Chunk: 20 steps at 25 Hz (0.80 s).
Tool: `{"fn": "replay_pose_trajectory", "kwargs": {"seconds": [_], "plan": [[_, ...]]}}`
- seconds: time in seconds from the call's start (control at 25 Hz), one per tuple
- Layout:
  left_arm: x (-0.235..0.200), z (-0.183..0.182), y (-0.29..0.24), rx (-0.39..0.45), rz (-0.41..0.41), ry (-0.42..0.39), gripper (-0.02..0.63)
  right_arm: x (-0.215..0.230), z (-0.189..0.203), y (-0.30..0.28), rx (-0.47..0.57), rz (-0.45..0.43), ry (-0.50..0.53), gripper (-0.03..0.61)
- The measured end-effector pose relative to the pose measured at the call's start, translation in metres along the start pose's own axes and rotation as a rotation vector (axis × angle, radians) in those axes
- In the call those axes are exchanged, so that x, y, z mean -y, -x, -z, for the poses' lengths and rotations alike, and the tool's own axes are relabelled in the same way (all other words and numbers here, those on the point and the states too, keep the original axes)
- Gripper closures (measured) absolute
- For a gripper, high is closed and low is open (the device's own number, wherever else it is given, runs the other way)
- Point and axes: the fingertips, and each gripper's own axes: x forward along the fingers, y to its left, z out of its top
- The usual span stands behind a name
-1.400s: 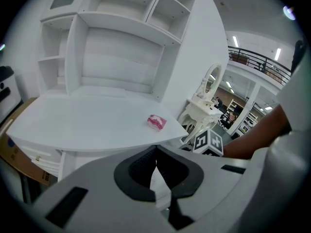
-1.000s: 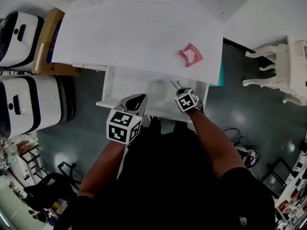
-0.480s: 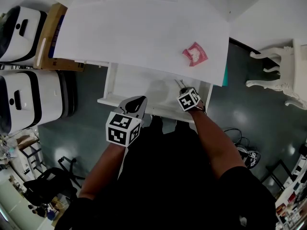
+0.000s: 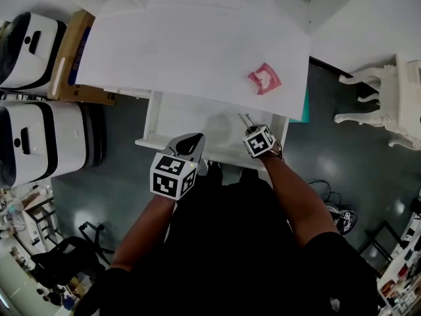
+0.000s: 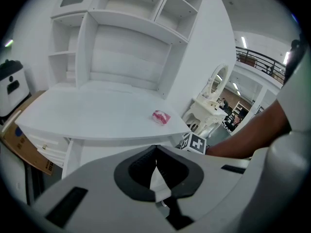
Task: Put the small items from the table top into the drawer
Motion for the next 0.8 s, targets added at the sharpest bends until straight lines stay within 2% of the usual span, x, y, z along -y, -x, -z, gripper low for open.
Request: {"fn": "replay_pose_trajectory", "kwargs": {"seconds": [0.16,0.4,0.68,0.8], "plan": [[0.005,-0.012,-0.003,0.024,0.021,-0.024,0.603,-0.002,-0.016,0.033,0.086,-0.013,-0.030,0.532],[0.012,-0.028,-0.006,0.060,0.070,-0.014,0.603,0.006,-0.040,0.101,0.223,-0.031,-0.150,0.532],[0.024,-0.046,-0.011,0.088,0.088,-0.054,0.603,0.012,-0.061,0.178,0.453,-0.063,-0.314,0.532],[0.034,-0.055,-0.011,0.103,0.106,-0.080,0.603,0.011,-0.067,0.211,0.552,-0.082,-0.347,0.532]]}}
